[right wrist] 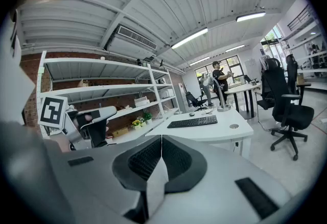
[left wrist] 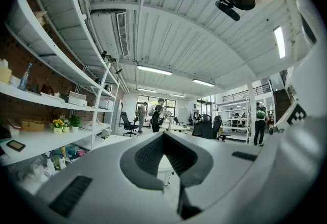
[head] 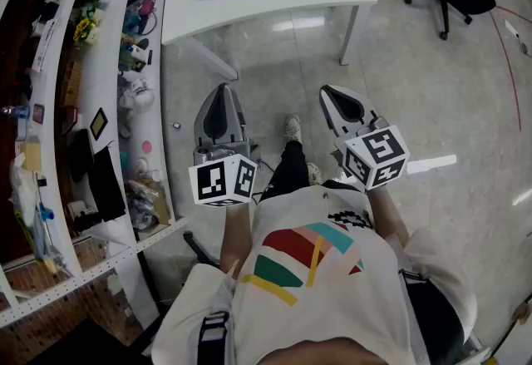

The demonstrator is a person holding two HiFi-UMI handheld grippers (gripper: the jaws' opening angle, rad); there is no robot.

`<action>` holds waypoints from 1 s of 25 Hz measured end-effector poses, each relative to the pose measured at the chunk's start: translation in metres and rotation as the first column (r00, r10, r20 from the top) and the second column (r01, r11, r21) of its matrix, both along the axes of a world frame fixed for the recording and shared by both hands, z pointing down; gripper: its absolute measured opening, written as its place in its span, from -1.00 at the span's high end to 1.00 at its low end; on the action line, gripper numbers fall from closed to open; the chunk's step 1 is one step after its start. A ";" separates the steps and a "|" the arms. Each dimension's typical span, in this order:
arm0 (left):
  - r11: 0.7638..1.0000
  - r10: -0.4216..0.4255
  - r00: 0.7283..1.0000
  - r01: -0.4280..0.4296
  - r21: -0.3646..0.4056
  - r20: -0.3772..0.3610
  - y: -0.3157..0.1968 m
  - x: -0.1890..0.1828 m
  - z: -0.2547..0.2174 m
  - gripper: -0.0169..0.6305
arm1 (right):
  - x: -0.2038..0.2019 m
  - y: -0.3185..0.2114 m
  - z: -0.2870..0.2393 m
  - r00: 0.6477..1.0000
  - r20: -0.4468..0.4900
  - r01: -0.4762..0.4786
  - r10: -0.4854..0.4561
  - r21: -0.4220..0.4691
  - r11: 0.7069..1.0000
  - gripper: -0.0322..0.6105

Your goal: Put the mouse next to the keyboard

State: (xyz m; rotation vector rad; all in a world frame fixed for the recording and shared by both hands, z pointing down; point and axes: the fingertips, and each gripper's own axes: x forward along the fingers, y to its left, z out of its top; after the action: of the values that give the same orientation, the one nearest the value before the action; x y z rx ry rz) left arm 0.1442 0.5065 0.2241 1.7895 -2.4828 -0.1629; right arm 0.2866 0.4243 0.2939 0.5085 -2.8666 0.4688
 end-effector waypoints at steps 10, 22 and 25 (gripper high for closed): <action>1.000 0.001 0.999 0.000 0.029 -0.034 -0.100 -0.095 0.012 0.81 | -0.072 -0.094 0.010 1.000 0.004 -0.024 0.024 0.016 1.000 0.87; 0.999 0.019 0.996 -0.015 0.046 -0.082 -0.242 -0.223 0.011 0.81 | -0.213 -0.245 -0.011 0.999 -0.028 -0.018 0.020 0.065 0.998 0.86; 0.999 0.006 0.994 -0.002 0.037 -0.114 -0.248 -0.238 0.022 0.81 | -0.225 -0.253 0.003 0.998 -0.070 0.004 -0.002 0.027 1.000 0.86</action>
State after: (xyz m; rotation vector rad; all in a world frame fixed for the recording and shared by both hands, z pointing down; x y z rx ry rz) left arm -0.0937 0.2584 0.2462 1.7464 -2.4129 -0.3034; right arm 0.0617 0.1715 0.2973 0.5148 -2.8097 0.4038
